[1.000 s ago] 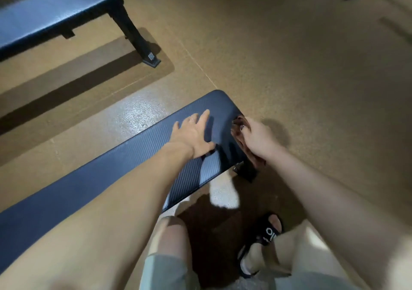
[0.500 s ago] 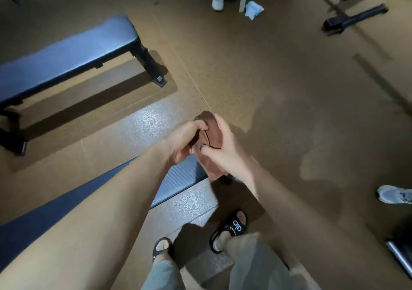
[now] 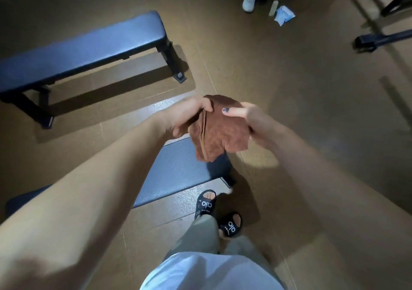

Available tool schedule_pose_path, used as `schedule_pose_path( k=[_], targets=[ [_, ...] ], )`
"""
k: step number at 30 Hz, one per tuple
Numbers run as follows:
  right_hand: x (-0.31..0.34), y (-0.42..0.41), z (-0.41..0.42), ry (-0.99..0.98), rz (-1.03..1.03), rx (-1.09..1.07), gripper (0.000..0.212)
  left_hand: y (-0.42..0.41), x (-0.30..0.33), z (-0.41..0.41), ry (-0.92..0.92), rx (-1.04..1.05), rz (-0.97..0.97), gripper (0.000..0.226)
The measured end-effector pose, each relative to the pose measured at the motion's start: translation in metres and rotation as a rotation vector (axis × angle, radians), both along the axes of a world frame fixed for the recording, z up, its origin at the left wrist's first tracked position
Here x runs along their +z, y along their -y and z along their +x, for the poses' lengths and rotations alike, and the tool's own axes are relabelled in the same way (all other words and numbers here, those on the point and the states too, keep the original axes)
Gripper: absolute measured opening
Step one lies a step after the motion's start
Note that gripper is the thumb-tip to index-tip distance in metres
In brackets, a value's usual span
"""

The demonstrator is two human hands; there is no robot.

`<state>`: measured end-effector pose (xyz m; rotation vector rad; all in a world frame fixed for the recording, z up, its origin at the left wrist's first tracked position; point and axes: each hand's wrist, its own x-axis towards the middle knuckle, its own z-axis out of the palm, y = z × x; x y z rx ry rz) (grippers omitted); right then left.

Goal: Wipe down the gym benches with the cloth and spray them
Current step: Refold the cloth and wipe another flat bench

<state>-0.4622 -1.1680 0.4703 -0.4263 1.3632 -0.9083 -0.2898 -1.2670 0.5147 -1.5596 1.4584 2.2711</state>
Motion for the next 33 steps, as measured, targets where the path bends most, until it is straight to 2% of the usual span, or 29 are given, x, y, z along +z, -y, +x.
schedule_pose_path(
  k=[4,6,9,11,16,19,23,28,33],
  targets=[
    [0.005,0.037,-0.016,-0.13,0.011,-0.049,0.062,0.035,0.002,-0.008,0.051,0.065,-0.078,0.012],
    [0.012,0.057,-0.023,-0.161,-0.004,-0.082,0.056,0.051,0.003,-0.015,0.057,0.108,-0.102,0.017],
    [0.022,0.09,-0.037,-0.189,-0.002,-0.091,0.065,0.075,0.008,-0.028,0.101,0.199,-0.125,0.033],
    [0.026,0.112,-0.054,-0.269,-0.029,-0.061,0.07,0.092,0.008,-0.043,0.108,0.235,-0.152,0.025],
    [0.031,0.175,-0.118,-0.476,-0.194,0.08,0.059,0.139,-0.002,-0.107,0.169,0.328,-0.245,0.029],
    [0.021,0.215,-0.159,-0.629,-0.281,0.194,0.044,0.168,-0.009,-0.147,0.219,0.378,-0.292,0.029],
    [0.019,0.268,-0.196,-0.661,-0.358,0.327,0.023,0.205,-0.009,-0.183,0.249,0.472,-0.257,0.028],
    [0.011,0.344,-0.202,-0.662,-0.376,0.476,0.027,0.251,-0.008,-0.183,0.204,0.568,-0.111,0.04],
    [-0.006,0.422,-0.177,-0.705,-0.414,0.636,0.028,0.306,-0.025,-0.157,0.265,0.661,-0.147,0.034]
  ],
)
